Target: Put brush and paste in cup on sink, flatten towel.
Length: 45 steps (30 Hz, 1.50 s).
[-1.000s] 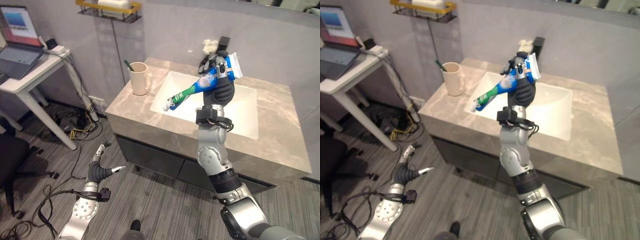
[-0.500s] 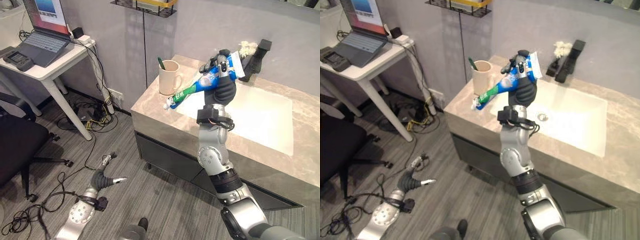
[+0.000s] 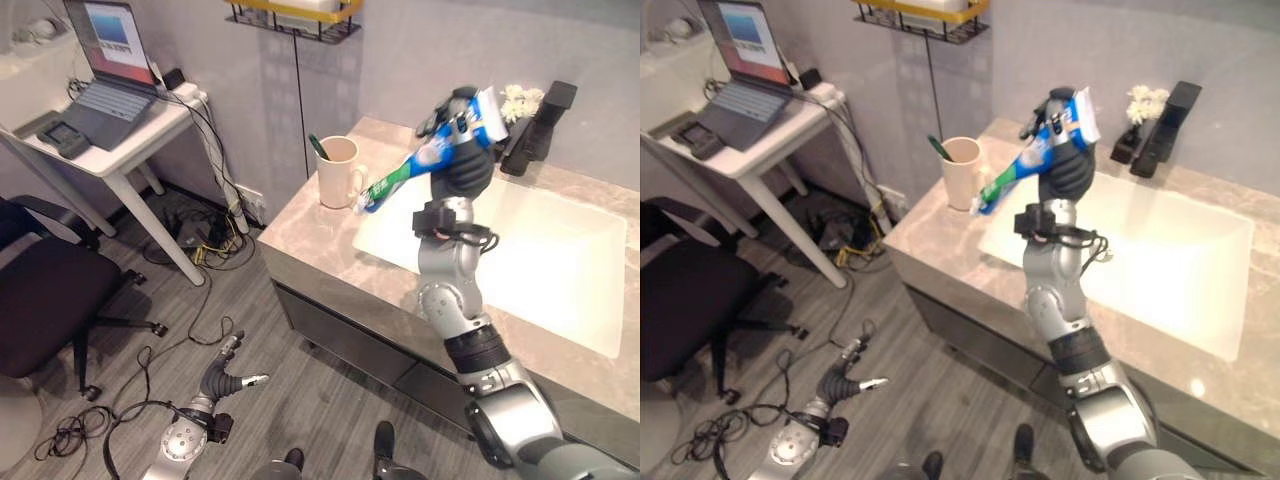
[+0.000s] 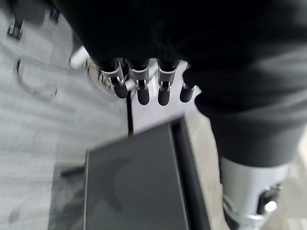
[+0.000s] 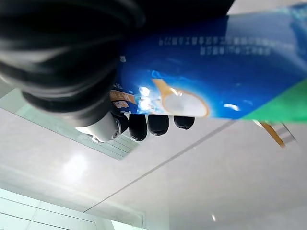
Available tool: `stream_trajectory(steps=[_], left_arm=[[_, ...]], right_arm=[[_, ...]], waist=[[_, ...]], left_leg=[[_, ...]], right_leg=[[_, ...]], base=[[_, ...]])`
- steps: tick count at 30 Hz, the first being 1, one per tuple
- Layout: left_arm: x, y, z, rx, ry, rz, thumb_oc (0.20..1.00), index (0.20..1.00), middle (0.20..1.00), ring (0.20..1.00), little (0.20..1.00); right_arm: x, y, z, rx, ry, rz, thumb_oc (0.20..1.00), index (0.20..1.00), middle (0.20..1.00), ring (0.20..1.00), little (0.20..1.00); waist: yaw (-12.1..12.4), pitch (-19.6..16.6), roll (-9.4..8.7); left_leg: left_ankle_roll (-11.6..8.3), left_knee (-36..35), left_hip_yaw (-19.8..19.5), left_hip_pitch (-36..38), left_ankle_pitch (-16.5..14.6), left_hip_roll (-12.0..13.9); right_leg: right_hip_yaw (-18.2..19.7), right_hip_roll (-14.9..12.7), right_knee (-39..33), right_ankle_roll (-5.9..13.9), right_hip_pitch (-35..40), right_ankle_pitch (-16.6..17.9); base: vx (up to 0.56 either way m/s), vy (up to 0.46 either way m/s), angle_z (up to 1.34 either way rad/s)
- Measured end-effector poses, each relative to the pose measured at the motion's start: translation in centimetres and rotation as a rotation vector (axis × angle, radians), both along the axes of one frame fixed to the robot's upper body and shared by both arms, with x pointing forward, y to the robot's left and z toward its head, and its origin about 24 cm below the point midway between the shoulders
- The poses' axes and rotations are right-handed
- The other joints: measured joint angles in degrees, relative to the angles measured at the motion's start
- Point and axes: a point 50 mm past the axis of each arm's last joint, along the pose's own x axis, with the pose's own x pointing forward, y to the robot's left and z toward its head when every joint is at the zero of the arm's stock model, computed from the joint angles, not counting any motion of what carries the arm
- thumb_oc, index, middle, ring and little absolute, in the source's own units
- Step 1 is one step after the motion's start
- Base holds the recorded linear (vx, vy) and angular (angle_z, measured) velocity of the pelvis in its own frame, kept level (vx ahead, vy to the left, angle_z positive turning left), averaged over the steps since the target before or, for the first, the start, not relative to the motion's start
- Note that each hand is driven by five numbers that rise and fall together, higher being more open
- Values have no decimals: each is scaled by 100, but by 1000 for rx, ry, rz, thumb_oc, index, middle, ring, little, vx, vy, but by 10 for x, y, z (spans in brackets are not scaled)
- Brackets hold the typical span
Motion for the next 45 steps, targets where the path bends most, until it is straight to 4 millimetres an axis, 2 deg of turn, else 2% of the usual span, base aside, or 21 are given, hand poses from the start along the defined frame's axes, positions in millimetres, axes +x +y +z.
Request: stream_trajectory(steps=[2, 4, 7, 8, 10, 11, 12, 13, 14, 16, 17, 19, 21, 23, 25, 26, 30, 33, 35, 40, 45], left_arm=[[2, 0, 2, -2, -8, 3, 1000, 1000, 1000, 1000, 1000], [6, -1, 3, -3, -18, -3, 1000, 1000, 1000, 1000, 1000], [10, -2, 6, 0, -29, -12, 1000, 1000, 1000, 1000, 1000], [18, -8, 6, 5, -29, -53, 1000, 1000, 1000, 1000, 1000], [28, -12, 13, 5, -57, -78, 1000, 1000, 1000, 1000, 1000], [32, -14, 15, 14, -65, -112, 1000, 1000, 1000, 1000, 1000], [30, -14, 15, 16, -56, -131, 1000, 1000, 1000, 1000, 1000], [24, -14, 11, 14, -39, -132, 1000, 1000, 1000, 1000, 1000], [20, -11, 10, 23, -27, -132, 1000, 1000, 1000, 1000, 1000], [14, -3, 8, 41, -7, -126, 1000, 1000, 1000, 1000, 1000], [7, 6, 6, 62, 13, -113, 1000, 1000, 1000, 1000, 1000], [6, 15, 7, 73, 12, -80, 1000, 1000, 1000, 1000, 1000], [5, 19, 7, 84, 17, -74, 1000, 1000, 1000, 1000, 1000], [6, 24, 9, 89, 10, -54, 1000, 1000, 1000, 1000, 1000], [6, 26, 9, 96, 13, -54, 1000, 1000, 1000, 1000, 1000], [5, 25, 9, 95, 16, -61, 1000, 1000, 1000, 1000, 1000], [7, 24, 9, 96, 15, -66, 1000, 1000, 1000, 1000, 1000], [2, 24, 6, 94, 32, -68, 1000, 1000, 1000, 1000, 1000], [0, 25, 3, 96, 46, -67, 1000, 1000, 1000, 1000, 1000], [0, 22, -2, 98, 68, -82, 1000, 1000, 1000, 1000, 1000], [2, 21, -1, 98, 63, -85, 1000, 1000, 1000, 1000, 1000]], right_arm=[[-1, -5, 4, -12, -12, -19, 200, 200, 200, 200, 200], [-2, -6, 7, -11, -22, -30, 200, 200, 200, 200, 200], [-3, -6, 16, -35, -53, -56, 200, 200, 200, 200, 200], [-8, -16, 17, -31, -69, -84, 200, 200, 200, 200, 200], [-12, -22, 20, -33, -89, -110, 200, 200, 200, 200, 200], [-15, -27, 26, -67, -111, -145, 200, 200, 200, 200, 200], [-19, -31, 41, -133, -168, -199, 200, 200, 200, 200, 200], [-20, -30, 49, -157, -196, -215, 200, 200, 200, 200, 200], [-22, -29, 55, -155, -224, -231, 200, 200, 200, 200, 200], [-23, -28, 56, -161, -232, -237, 200, 200, 200, 200, 200], [-19, -31, 56, -171, -217, -255, 200, 200, 200, 200, 200], [-16, -32, 54, -168, -197, -267, 200, 200, 200, 200, 200], [-12, -36, 56, -184, -185, -292, 200, 200, 200, 200, 200], [-7, -43, 66, -225, -189, -345, 200, 200, 200, 200, 200], [-4, -51, 77, -249, -199, -396, 200, 200, 200, 200, 200], [-2, -57, 90, -251, -213, -434, 200, 200, 200, 200, 200], [3, -71, 97, -301, -188, -506, 200, 200, 200, 200, 200], [9, -79, 95, -304, -148, -531, 200, 200, 200, 200, 200], [22, -87, 83, -295, -57, -539, 200, 200, 200, 200, 200], [30, -81, 73, -335, 3, -491, 200, 200, 200, 200, 200], [36, -83, 73, -353, 20, -493, 200, 200, 200, 200, 200]], waist=[[-2, 4, -10], [-36, 5, -9], [-19, 26, -44], [-181, 42, -53], [-336, 88, -137], [-431, 120, -197], [-427, 96, -135], [-406, 42, 39], [-427, 30, 67], [-443, -10, -41], [-438, -76, -151], [-405, -96, -185], [-276, -98, -188], [-233, -98, -188], [-212, -98, -188], [-209, -98, -188], [-225, -106, -198], [-287, -153, -211], [-290, -371, -267], [-280, -381, -257], [-182, -393, -242]], left_leg=[[-83, -5, -52, -49, -17, 117], [-118, -12, -32, -133, -2, 170], [-279, -12, -88, -433, 52, 202], [-213, 74, -104, -723, 23, 225], [-160, 70, 702, -930, -35, 458], [-182, 108, 1474, -1031, -22, 604], [-165, 5, 1565, -861, 102, 675], [-158, -51, 1474, -679, 103, 704], [-309, -198, 1444, -615, 410, 648], [-314, -196, 1495, -573, 420, 451], [-251, -194, 1504, -564, 422, 240], [-216, -192, 1493, -524, 415, 149], [-182, -192, 1468, -467, 394, 109], [-178, -193, 1445, -475, 391, 105], [-178, -193, 1431, -475, 391, 98], [-178, -193, 1431, -474, 391, 119], [-180, -195, 1431, -482, 385, 171], [-186, -196, 1433, -499, 387, 189], [-211, -194, 1433, -659, 409, 184], [-210, -194, 1452, -628, 409, 185], [-210, -194, 1449, -618, 409, 185]], right_leg=[[-116, 103, -8, -66, -2, -88], [-194, 135, -1, -79, -43, -97], [-318, 129, 10, -80, -186, -43], [-676, -5, 3, -115, -196, -93], [-1098, -203, -7, -192, -201, -114], [-1335, -349, -45, -173, -205, -158], [-1385, -469, -43, -2, -211, -151], [-1377, -424, -25, 46, -200, -119], [-1346, -498, -1, 130, -185, -87], [-1256, -678, -1, 204, -175, -30], [-1249, -890, 0, 319, -164, 45], [-1249, -979, 0, 358, -104, 73], [-1239, -1020, 0, 381, -49, 63], [-1242, -1023, 1, 404, -38, 46], [-1242, -1008, 1, 430, -25, 26], [-1234, -984, 0, 449, -25, 10], [-1230, -935, -2, 452, -27, -7], [-1214, -921, -18, 445, -53, -19], [-1200, -915, -7, 434, -220, 7], [-1185, -914, -2, 432, -204, 11], [-1186, -917, -17, 432, -193, 11]], base=[[5, -129, 24], [-10, -95, 24], [-55, -6, 37], [-21, 54, 113], [11, 40, 140], [78, 26, 125], [102, 49, 72], [85, 34, 21], [57, 57, -13], [52, 51, -1], [36, 28, 9], [47, 44, 13], [48, 34, 6], [39, 26, 4], [29, 13, 3], [45, 1, -1], [30, -6, 0], [27, -21, -3], [45, -26, -2], [13, -7, -1], [0, 0, 0]])
